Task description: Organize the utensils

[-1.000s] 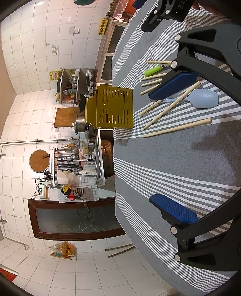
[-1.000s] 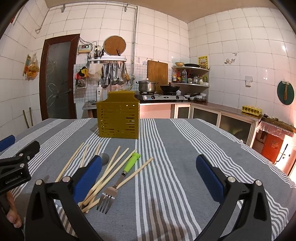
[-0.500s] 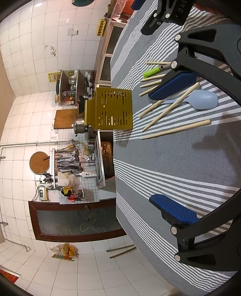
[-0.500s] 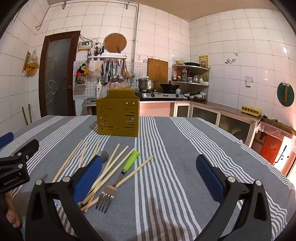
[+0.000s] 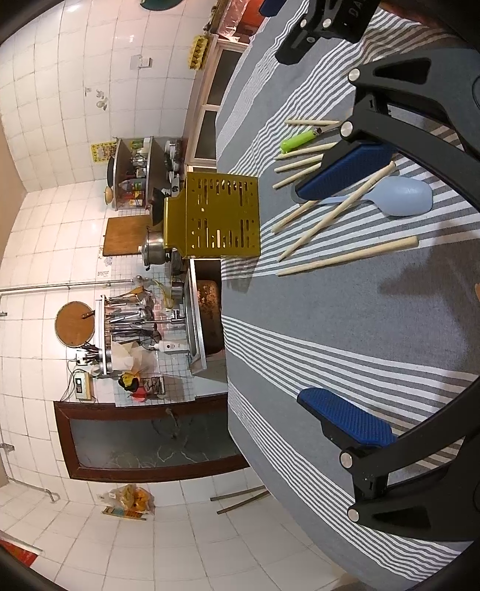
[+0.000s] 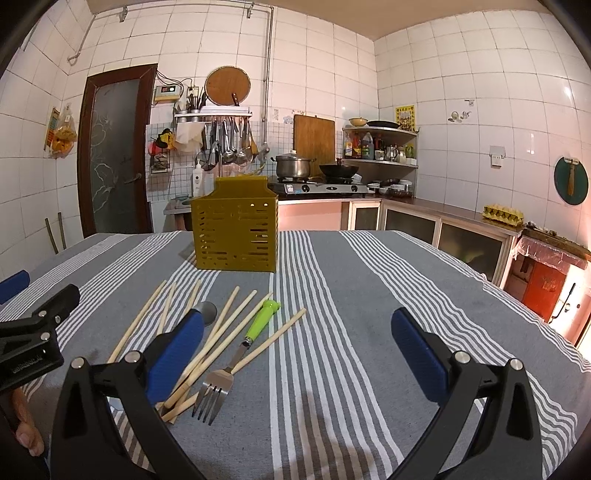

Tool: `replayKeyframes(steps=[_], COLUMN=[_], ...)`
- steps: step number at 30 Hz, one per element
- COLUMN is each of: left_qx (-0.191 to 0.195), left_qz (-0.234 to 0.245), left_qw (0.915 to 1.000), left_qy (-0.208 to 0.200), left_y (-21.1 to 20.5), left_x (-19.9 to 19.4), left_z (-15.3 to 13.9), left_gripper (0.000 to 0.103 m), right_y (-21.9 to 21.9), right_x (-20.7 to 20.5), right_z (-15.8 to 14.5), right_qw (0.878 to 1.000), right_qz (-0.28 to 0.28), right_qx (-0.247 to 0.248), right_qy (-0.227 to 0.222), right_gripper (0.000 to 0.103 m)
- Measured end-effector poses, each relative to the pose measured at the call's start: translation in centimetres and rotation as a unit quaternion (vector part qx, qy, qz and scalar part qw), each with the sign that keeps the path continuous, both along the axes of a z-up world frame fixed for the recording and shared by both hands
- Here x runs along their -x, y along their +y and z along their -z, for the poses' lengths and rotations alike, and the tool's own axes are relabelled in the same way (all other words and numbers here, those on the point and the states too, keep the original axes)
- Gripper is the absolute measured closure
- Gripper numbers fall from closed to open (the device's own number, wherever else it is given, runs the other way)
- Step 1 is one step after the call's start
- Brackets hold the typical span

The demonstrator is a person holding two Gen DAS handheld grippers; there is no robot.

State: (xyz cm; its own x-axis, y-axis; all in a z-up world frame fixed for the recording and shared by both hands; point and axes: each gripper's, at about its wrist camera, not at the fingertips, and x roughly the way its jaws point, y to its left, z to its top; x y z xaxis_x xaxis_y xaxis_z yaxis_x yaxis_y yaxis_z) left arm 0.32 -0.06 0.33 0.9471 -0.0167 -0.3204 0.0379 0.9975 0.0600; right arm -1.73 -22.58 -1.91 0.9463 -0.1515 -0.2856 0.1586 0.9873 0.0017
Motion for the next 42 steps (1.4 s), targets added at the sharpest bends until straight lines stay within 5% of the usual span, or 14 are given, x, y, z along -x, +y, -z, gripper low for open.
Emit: replayKeyframes(steps=[11,28,42], left_qx=[0.003,0.015,0.009], left_qz=[0.001,0.039,0.046], left_qw=[0.9999,0.9942,0.9771], left_qy=[0.011,0.100,0.207], left_y=[0.1,0.2,-1.1], left_x=[-0.5,-6.6,-15.3], left_z=[0.3,-0.6,2.6], left_gripper=[0.005,0.005,0.005], right_y=[0.1,-0.5,-2.2], right_x=[-0.2,-5.5,-13.3], right_z=[0.0,-1.7,2.6], right_qw=[1.000,0.997,0.970], right_qz=[0.015,0.032,0.111], right_qx=[0.007,0.013,-0.001], right_qy=[0.012,0.062,0.215], right_gripper=[0.004,0.004,0.004])
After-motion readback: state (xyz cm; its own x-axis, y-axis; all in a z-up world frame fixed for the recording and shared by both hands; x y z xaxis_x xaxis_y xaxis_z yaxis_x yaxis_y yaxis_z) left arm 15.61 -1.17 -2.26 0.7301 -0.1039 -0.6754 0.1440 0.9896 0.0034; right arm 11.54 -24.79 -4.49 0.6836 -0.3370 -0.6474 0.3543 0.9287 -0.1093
